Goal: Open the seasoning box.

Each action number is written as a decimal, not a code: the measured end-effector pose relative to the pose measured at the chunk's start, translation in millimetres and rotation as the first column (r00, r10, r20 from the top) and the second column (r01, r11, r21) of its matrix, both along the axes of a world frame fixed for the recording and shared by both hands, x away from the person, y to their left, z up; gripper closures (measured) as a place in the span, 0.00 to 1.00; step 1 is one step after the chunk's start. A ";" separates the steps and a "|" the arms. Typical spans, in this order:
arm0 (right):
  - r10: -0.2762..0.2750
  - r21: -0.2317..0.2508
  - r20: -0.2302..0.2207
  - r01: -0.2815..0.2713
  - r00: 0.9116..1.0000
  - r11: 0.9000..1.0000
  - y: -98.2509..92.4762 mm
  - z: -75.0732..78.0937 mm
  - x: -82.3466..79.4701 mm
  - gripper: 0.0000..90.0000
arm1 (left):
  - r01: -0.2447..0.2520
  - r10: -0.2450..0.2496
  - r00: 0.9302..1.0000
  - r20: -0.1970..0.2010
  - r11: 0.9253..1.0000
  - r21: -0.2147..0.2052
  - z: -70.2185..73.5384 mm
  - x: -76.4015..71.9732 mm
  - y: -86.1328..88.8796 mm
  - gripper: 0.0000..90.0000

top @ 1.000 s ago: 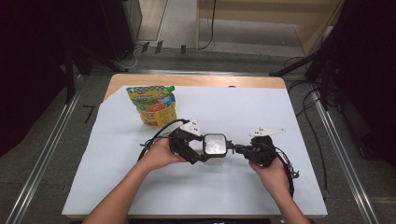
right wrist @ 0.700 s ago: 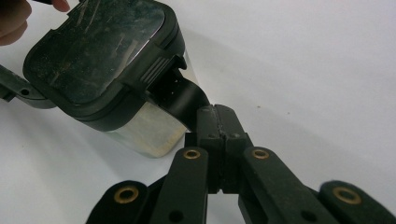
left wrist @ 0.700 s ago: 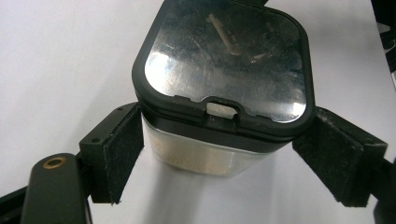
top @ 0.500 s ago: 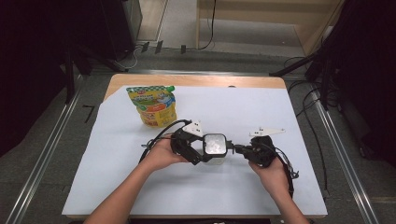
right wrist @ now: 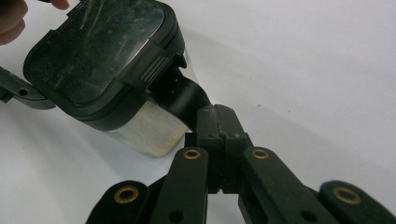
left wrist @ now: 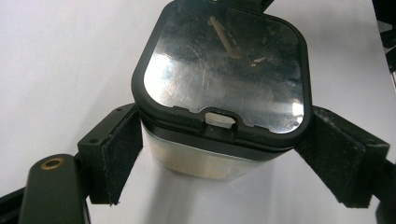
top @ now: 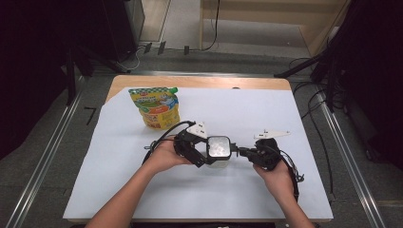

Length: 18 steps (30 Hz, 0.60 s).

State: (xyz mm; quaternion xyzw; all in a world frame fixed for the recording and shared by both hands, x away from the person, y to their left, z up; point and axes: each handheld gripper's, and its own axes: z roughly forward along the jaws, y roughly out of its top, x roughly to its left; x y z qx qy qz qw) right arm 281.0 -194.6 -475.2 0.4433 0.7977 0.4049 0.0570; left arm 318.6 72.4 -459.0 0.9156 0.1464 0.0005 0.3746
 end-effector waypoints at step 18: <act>0.000 0.002 -0.002 0.000 1.000 1.000 0.0 0.0 0.0 1.00 | 0.003 -0.002 1.000 0.011 1.000 -0.016 8.3 0.1 2.1 0.19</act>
